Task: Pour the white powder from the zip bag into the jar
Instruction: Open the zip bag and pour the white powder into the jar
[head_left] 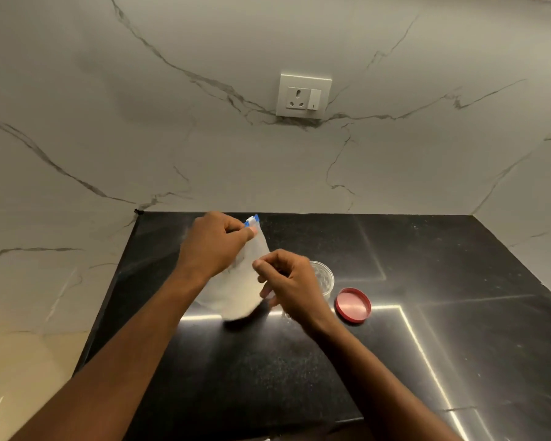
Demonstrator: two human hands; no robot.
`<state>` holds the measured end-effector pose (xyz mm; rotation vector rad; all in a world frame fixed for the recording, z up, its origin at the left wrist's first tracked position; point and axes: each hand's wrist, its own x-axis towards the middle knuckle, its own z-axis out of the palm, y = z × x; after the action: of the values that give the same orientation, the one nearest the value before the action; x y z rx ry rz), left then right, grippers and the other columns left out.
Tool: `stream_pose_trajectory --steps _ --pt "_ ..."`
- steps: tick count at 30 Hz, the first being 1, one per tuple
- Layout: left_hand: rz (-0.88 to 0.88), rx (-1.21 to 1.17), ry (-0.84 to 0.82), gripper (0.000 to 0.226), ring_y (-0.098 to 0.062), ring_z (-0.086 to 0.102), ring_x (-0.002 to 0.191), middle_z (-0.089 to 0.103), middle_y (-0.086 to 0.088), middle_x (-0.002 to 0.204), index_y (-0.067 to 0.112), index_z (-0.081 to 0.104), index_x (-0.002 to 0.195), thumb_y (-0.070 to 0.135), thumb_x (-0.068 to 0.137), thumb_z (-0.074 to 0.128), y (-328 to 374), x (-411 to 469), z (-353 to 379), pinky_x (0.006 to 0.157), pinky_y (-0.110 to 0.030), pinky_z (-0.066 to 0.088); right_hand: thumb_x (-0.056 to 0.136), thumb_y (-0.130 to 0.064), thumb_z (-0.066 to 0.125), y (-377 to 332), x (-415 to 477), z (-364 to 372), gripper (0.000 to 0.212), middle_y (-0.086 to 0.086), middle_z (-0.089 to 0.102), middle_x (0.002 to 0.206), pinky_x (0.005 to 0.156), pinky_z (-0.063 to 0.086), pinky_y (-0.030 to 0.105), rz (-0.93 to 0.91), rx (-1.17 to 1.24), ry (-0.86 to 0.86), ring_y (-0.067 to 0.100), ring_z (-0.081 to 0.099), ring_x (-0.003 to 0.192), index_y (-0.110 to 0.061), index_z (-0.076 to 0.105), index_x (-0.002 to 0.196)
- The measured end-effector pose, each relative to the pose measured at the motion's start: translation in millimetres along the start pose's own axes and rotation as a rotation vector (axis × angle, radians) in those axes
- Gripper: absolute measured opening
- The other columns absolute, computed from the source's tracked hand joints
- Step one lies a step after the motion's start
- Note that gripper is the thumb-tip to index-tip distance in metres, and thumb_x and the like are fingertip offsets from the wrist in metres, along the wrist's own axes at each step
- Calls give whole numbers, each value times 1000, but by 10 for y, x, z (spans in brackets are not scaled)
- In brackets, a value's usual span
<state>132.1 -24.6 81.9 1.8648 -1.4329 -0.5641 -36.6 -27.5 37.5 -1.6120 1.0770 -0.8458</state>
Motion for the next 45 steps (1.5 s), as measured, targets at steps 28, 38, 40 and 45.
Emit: stream_pose_trajectory --steps 28,38,40,45 --pt "50 -770 -60 18 -20 73 95 77 -2 109 17 84 94 32 94 75 1067 69 695 79 -32 61 101 -32 62 203 -38 -1883 24 9 69 96 91 58 52 169 444 753 25 66 93 -10 67 94" --pt "-138 -814 -243 19 -14 78 90 82 2 98 14 80 99 28 97 68 679 18 973 69 -20 62 103 -35 59 237 25 -2086 23 -1 63 82 61 53 22 -13 154 806 3 60 69 -14 65 93" --pt "-143 -819 -254 19 -20 79 93 81 -2 102 13 79 100 28 97 67 638 4 1006 70 -22 62 103 -33 59 245 38 -2093 22 -3 61 78 55 50 16 -44 124 812 -4 57 59 -15 64 91" --pt "-158 -834 -260 19 -22 79 92 81 -5 106 14 79 103 27 97 68 566 -5 1063 71 -25 63 103 -37 58 233 70 -2112 21 -4 59 79 64 50 29 -115 22 810 10 55 72 -25 61 86"
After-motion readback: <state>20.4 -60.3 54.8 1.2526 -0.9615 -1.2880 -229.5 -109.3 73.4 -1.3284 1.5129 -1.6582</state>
